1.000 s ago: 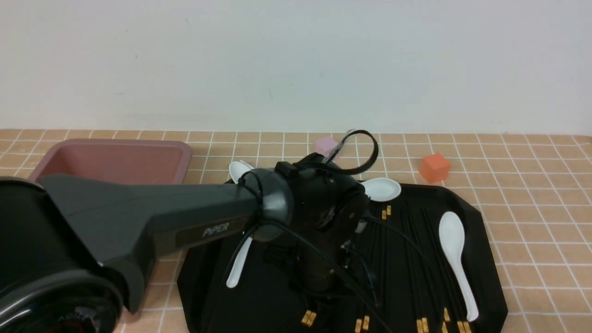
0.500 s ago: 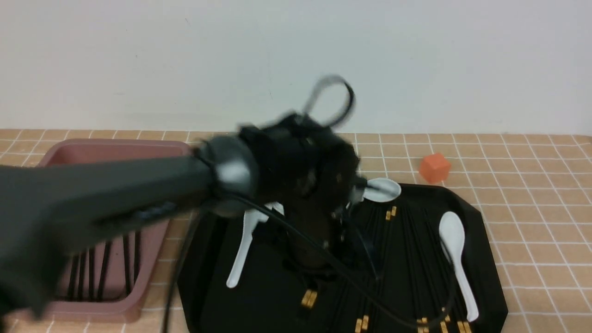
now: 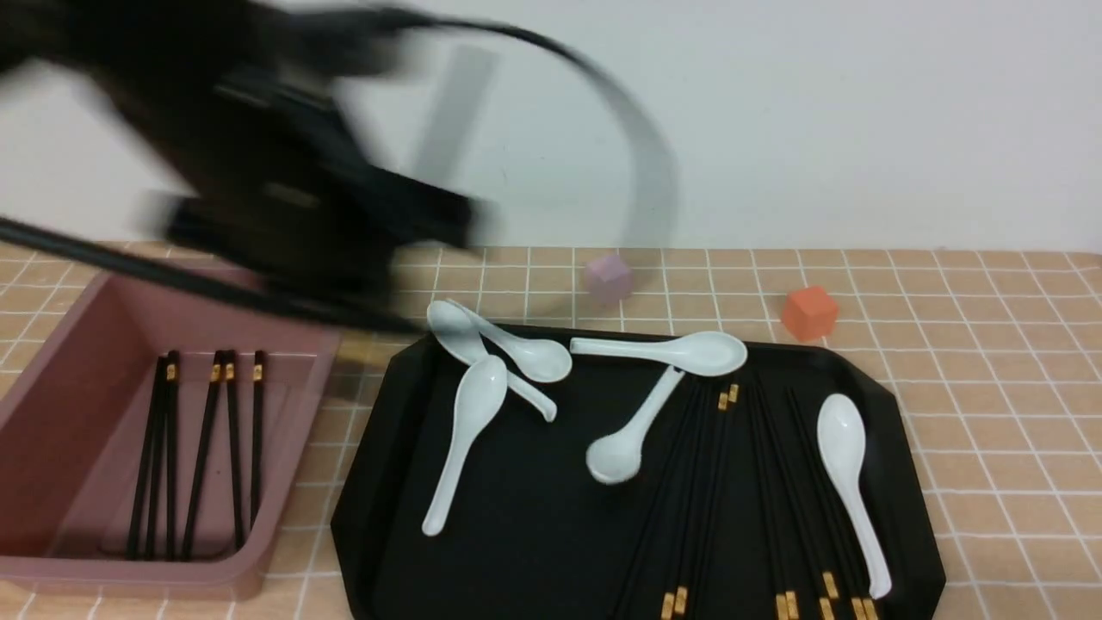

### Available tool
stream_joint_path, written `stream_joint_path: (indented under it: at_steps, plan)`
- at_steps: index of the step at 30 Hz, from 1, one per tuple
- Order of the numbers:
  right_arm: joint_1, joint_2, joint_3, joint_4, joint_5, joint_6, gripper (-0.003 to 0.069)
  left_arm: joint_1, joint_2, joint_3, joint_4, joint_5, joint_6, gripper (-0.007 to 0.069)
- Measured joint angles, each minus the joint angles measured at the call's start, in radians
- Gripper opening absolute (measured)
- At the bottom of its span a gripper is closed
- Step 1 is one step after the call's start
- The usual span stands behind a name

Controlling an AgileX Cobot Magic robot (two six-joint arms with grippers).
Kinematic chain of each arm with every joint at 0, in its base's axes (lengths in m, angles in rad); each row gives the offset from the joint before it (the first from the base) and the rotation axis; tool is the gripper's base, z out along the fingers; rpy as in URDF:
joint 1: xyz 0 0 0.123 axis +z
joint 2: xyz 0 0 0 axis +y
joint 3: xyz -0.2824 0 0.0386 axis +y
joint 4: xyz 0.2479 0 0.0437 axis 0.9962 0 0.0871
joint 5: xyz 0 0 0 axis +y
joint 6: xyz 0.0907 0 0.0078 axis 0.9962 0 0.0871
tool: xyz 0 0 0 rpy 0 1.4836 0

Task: On brown tablecloth take chopsticks from black tray and put them in box.
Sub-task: 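Place the chopsticks into the pink bin with the left gripper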

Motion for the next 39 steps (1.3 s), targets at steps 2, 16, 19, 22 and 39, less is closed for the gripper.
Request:
stream_joint_path:
  at_steps: [2,16,19,22,39]
  plan:
    - [0.000,0.000,0.000,0.000,0.000,0.000,0.0240,0.098,-0.033,0.030,0.027,0.012,0.008,0.0120]
    - [0.000,0.000,0.000,0.000,0.000,0.000,0.0240,0.497,0.034,0.429,-0.025,-0.303,0.098,0.0120]
    - [0.000,0.000,0.000,0.000,0.000,0.000,0.0240,0.497,0.098,0.432,-0.032,-0.350,0.104,0.0120]
    - [0.000,0.000,0.000,0.000,0.000,0.000,0.0240,0.497,0.160,0.432,-0.029,-0.402,0.114,0.0120]
    - [0.000,0.000,0.000,0.000,0.000,0.000,0.0240,0.497,0.235,0.432,-0.027,-0.484,0.135,0.0286]
